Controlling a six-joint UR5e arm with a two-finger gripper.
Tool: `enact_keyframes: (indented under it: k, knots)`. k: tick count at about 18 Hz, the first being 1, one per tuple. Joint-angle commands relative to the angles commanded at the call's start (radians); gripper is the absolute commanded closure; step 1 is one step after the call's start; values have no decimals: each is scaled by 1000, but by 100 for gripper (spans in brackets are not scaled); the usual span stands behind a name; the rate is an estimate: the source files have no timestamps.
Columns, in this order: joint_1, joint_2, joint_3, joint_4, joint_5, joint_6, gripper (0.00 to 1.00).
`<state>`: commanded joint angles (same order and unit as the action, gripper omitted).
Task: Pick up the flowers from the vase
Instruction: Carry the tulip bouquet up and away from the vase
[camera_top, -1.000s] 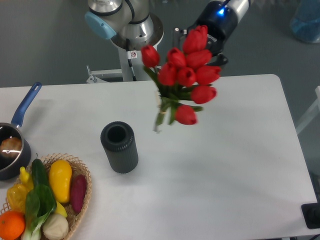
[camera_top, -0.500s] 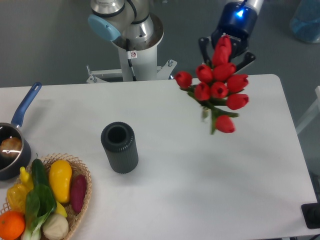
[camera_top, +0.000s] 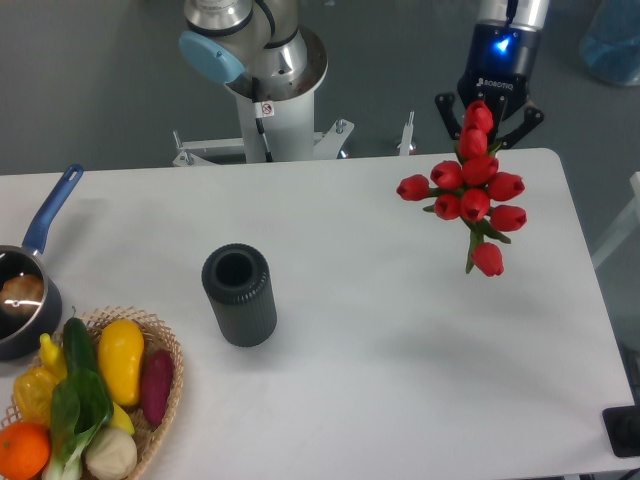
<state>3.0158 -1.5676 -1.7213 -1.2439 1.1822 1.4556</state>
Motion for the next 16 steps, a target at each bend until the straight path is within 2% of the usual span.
enact_keyframes:
  k: [6, 8, 11, 16]
  knots:
    - [-104, -68, 80, -38, 284, 5, 100]
    - [-141, -86, 97, -39, 358, 3, 97]
    - [-175, -95, 115, -39, 381, -6, 95]
    - [-181, -106, 121, -42, 375, -11, 95]
